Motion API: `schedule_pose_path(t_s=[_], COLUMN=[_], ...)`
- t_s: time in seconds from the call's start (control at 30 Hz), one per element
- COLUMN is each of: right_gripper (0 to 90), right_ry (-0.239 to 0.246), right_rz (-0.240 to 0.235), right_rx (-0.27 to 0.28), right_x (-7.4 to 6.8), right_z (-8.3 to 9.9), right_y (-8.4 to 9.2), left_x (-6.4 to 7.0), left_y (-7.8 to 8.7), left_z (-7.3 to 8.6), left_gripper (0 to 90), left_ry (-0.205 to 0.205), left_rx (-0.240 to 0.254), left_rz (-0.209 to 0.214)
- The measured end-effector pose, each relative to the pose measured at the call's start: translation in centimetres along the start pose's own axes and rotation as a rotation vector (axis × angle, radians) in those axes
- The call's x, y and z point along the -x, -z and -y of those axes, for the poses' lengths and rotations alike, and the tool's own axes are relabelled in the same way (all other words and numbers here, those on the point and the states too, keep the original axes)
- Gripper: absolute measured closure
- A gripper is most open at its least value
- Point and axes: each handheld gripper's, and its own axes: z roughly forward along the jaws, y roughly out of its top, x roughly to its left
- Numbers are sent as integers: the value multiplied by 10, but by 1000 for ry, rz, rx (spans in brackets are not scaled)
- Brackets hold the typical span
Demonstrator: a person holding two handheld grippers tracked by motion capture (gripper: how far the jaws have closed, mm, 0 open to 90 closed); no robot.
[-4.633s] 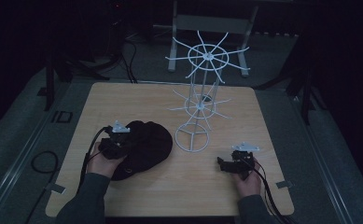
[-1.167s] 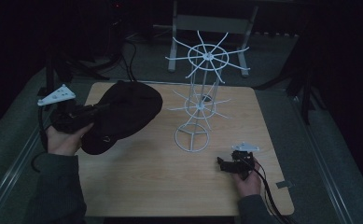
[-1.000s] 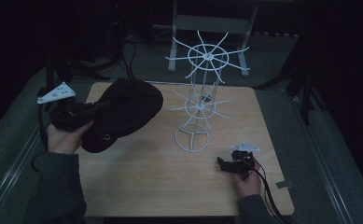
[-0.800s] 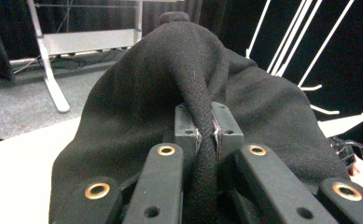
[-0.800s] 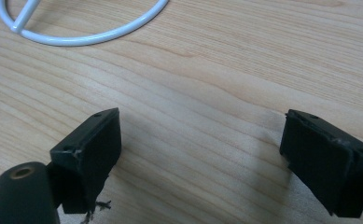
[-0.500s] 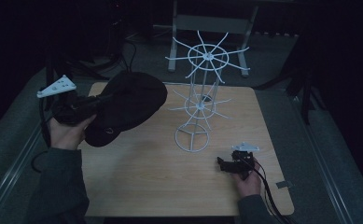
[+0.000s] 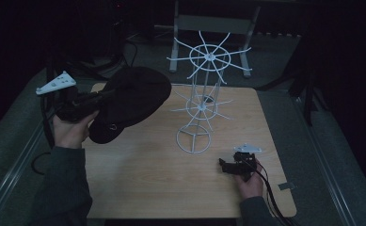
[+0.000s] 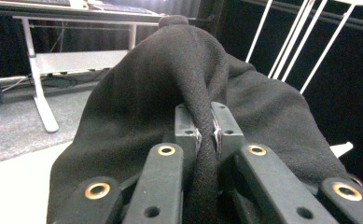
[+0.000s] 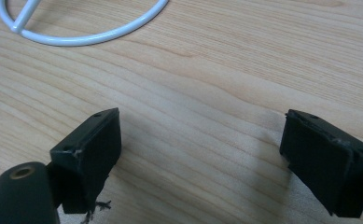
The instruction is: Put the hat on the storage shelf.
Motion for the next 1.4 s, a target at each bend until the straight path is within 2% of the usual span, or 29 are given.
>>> schedule_pose_path(t_s=[0.33,0.87,1.4], right_gripper=[124,123,123], right_ry=[-1,-1,-1], right_rz=[0,0,0], right_rx=[0,0,0], right_x=[0,0,0], right_z=[0,0,0], right_y=[0,0,0], left_x=[-2,-1,-2], left_y=[0,-1,2], left_z=[-3,-12,-13], left_gripper=[845,845,845], left_ry=[29,11,39], left_rx=[35,66,114], left_rz=[2,35,55])
